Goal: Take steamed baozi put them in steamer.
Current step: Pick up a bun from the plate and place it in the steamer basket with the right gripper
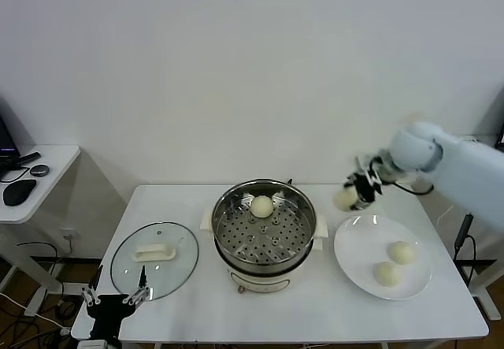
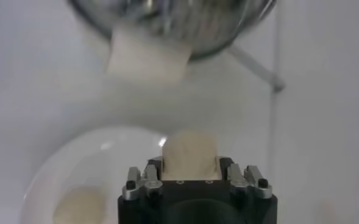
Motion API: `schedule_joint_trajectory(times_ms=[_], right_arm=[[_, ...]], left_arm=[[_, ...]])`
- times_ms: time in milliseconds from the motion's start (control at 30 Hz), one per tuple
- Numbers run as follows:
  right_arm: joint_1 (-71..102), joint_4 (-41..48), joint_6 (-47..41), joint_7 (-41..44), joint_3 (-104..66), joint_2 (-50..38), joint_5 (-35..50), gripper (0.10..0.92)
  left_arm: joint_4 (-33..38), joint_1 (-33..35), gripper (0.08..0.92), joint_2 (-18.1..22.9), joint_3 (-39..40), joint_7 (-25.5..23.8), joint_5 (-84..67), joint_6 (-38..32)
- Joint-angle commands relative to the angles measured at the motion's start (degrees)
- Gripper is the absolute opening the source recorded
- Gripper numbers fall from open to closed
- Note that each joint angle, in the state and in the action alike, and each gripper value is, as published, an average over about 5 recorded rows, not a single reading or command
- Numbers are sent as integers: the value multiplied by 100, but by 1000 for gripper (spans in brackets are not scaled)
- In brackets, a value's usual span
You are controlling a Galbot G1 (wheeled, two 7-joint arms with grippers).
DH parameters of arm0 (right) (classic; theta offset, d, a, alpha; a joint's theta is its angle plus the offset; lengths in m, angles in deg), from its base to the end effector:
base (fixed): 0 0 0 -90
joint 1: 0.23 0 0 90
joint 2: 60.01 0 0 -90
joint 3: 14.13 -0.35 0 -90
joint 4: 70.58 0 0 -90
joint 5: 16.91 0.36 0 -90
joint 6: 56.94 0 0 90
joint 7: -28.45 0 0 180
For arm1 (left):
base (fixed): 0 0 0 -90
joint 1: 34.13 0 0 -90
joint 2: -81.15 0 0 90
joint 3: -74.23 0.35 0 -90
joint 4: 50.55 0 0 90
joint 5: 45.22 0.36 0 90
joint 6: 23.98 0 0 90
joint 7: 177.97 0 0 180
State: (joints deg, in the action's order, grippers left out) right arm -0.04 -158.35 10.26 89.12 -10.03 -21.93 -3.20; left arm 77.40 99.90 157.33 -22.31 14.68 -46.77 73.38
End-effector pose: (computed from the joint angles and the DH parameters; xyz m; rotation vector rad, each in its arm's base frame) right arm 0.5069 -0.0652 -0.0274 1.3310 -1.5399 1.4685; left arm 0.1213 0.0621 -0.2803 0.2396 -2.9145 -0.3787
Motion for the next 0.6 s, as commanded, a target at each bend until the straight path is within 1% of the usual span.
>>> schedule_joint_trajectory(times_ms=[33,167,333,600], right_arm=[[-1952,-864,-1241,-742,1517,1175,2224,559],[-1337,-549,-1700,-1232,1335,1969,2435,560],[-509,147,-1885,-1567,1178,2840,2365,560],[282,939,-1889,-1736,1019,3511,2083,560]], left_arm=[[-61,-205,823,-51,3,-39,-2,82],[-146,-363,823,-18,4,-66,15,142],[-244,-439,823,27,-11,-76,73,148],[-333,-458,823,56,-51,-70,125,127]])
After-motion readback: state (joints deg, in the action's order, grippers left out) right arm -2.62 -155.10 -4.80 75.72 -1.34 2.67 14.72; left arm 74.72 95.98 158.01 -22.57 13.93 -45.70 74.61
